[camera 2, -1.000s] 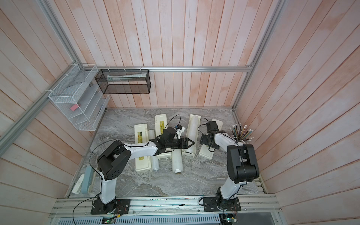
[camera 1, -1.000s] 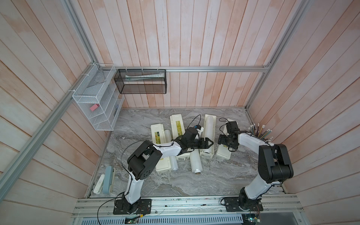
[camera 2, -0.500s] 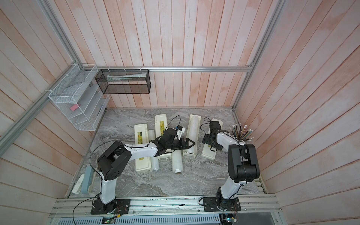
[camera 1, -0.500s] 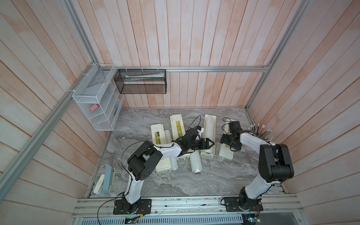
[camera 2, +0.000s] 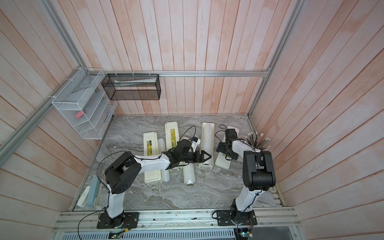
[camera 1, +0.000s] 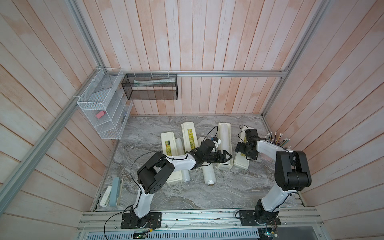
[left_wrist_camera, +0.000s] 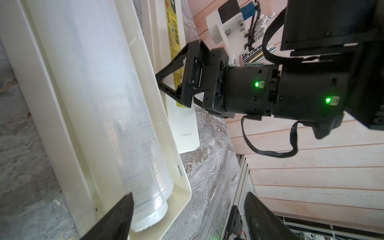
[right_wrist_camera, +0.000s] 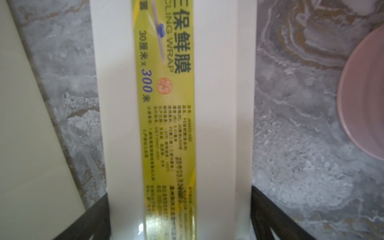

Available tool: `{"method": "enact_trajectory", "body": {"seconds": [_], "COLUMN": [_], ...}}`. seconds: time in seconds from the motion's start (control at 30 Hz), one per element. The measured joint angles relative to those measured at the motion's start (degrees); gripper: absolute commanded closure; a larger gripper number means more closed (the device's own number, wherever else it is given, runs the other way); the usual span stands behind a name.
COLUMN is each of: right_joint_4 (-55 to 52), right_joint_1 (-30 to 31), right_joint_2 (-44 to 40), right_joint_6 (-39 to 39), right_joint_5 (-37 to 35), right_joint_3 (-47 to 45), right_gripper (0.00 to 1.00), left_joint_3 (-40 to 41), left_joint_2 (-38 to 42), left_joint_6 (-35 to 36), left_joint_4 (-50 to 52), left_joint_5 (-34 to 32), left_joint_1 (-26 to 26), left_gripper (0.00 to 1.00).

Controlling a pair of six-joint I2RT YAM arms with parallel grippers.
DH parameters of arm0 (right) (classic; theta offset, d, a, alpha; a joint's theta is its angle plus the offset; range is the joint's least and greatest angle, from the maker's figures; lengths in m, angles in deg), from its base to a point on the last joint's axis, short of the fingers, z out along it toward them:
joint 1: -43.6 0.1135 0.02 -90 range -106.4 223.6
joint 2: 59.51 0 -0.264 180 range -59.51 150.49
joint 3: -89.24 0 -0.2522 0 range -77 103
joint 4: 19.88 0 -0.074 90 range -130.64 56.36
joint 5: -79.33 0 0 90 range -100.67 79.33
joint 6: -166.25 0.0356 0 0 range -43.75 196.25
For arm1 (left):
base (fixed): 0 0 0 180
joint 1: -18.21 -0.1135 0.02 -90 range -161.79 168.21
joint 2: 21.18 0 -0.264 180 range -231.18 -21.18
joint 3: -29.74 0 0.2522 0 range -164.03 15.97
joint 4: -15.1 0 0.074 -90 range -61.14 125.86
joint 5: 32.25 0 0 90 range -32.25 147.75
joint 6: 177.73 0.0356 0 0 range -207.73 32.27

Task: Put plastic wrap rolls into dispensers
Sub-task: Pick up the lid from the center of the board, then close the lid on the plastic wrap cutting box.

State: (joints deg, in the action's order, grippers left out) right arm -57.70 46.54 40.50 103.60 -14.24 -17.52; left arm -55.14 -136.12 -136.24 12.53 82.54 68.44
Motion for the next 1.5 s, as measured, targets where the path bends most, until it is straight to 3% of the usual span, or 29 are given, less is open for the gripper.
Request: {"method": "enact_trajectory", "body": {"seconds": [0.23,0.5,0.73,0.93,1.3,1.5], "right_joint_4": [-0.28,-0.48,-3.65,-5.68,-7.30,-6.23], "right_joint_1": [-0.31,-0.46,-0.20,0.46,9.14,12.81], "right_joint_2": [2.05,1.86,-4.13,-9.86,-10.91,-8.55], "right_joint_6": [-0.92,-2.36,-4.66,-5.79,-8.02,-7.63], "right_joint_5": [0.48,0.48,-0.31,-0.15,1.79,2.08], "right_joint_3": [1.18,1.31,2.19,5.90,9.73,9.79], "right_gripper": [0.04,0.17,0.17,0.17,0.16,0.16], "left_joint_3": [-0.02,-0.57,-1.66,-2.43,-2.36,2.82], "left_joint_2": [0.00,0.15,0.37,1.73,9.07,13.09], "left_joint_6": [-0.20,0.28,1.20,2.54,5.79,5.73], "left_joint_4": [0.07,0.55,2.27,4.31,8.09,8.00], "left_joint_5": [0.50,0.50,0.92,2.10,5.07,6.56], "left_joint_1": [0.79,1.01,0.46,-2.95,-6.58,-6.58], "left_gripper": [0.11,0.02,0.00,0.00,0.00,0.00]}}
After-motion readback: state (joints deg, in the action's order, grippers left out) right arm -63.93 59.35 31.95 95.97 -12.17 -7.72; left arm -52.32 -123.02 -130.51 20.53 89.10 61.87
